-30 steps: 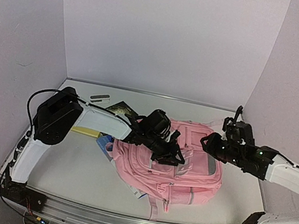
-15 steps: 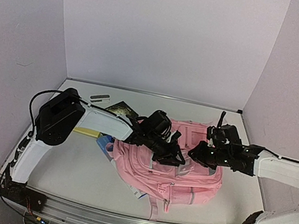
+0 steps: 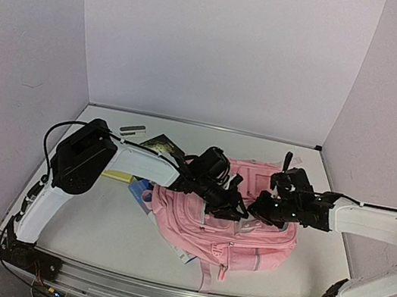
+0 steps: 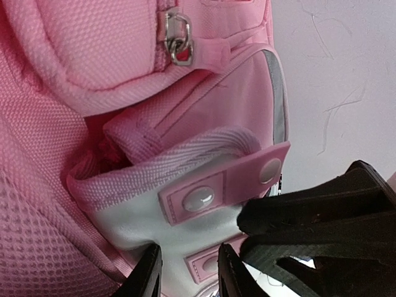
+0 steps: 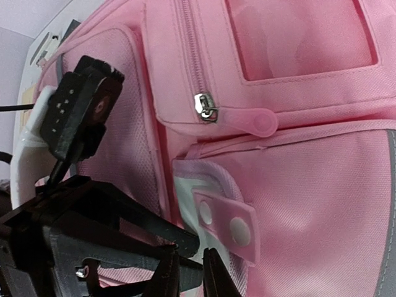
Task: Pack the student bag
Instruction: Adjust the student bag at the center of the board.
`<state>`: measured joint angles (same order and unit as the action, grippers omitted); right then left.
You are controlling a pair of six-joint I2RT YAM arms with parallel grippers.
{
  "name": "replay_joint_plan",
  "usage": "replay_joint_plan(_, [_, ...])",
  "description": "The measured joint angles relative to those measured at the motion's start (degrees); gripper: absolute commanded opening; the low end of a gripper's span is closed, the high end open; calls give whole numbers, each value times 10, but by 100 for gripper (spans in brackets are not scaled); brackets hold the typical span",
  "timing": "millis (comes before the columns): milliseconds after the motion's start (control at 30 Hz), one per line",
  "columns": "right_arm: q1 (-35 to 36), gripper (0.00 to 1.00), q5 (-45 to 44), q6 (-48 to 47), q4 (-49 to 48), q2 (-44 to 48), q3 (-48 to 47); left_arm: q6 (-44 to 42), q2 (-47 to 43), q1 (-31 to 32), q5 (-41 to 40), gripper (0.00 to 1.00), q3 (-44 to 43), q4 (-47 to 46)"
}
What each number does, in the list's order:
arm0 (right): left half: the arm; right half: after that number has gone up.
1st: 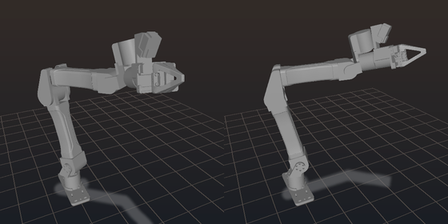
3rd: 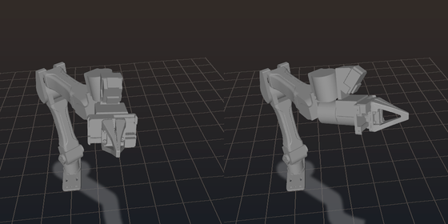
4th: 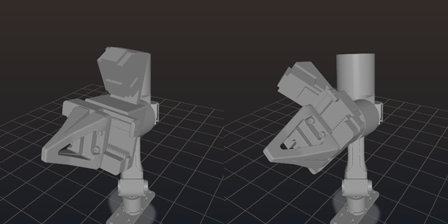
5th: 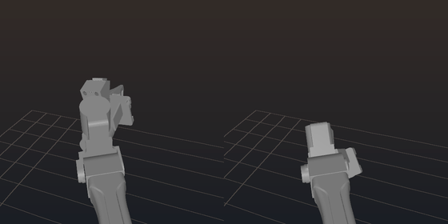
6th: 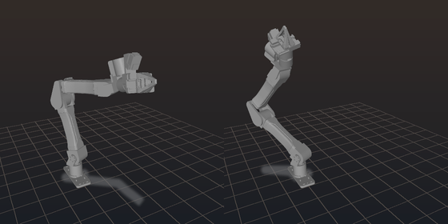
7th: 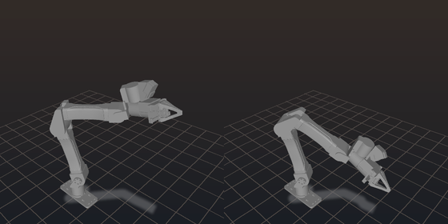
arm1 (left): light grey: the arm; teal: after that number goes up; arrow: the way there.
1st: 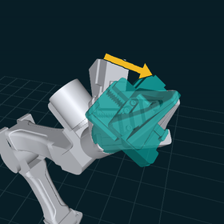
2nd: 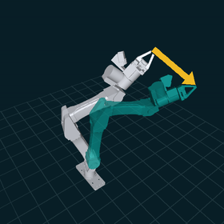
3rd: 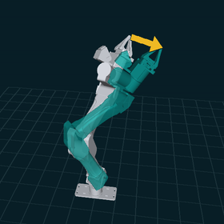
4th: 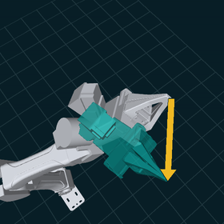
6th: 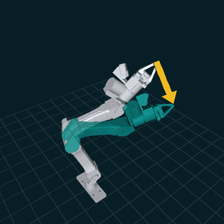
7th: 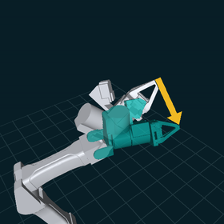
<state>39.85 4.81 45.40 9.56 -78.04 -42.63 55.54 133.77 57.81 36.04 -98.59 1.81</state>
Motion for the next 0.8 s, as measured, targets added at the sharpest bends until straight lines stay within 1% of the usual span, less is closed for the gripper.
replay_joint_plan(133, [0,9,-25,16,-6,-33,0,-1,0,0,-1,33,0,0])
replay_joint_plan(267, [1,9,-47,30,-19,-65,2,-5,-1,1,-9,35,8,-6])
replay_joint_plan(433, [4,9,-63,40,-37,-83,2,-17,-20,2,-25,37,35,-10])
replay_joint_plan(667, [3,9,-75,59,-70,-92,10,-36,-84,-1,-58,40,81,11])
replay_joint_plan(800, [2,9,-73,71,-90,-84,26,-45,-135,-16,-71,43,122,16])
